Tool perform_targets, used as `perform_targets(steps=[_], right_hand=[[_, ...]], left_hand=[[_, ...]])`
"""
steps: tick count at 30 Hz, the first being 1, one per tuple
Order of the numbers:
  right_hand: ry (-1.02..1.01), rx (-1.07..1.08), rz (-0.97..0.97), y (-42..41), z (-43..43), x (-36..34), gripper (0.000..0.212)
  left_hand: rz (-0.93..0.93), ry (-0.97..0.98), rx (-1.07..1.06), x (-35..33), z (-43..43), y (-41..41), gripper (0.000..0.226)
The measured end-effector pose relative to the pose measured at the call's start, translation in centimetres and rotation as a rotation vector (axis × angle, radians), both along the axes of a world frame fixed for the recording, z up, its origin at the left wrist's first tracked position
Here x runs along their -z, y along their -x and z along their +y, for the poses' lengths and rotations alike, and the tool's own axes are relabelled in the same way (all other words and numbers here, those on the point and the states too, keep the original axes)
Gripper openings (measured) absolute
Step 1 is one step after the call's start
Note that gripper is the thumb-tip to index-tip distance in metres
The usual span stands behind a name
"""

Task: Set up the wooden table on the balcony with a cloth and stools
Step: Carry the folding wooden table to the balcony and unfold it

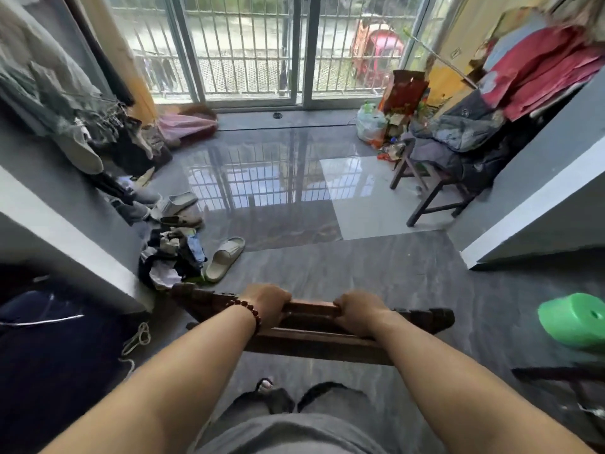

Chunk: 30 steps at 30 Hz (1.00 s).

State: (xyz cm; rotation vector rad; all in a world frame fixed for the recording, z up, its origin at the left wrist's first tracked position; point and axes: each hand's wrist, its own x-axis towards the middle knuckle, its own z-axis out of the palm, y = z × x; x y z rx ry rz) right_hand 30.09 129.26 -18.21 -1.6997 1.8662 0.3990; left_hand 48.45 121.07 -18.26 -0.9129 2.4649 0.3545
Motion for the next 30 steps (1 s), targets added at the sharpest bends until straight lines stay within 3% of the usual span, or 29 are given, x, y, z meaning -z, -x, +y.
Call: perform_targets(steps=[12,30], right_hand=[[-0.029,0.083,-0.098,8.4,-20.0,1.6,0.023],[-0.016,-0.088,-0.047,21.6,-51.0,2.6,0.024]], left_hand=[[-0.038,0.057,0.007,0.9,-20.4,8.4,0.027],[-0.03,-0.012,-0.043,2.5,-49.6,20.6,0.026]])
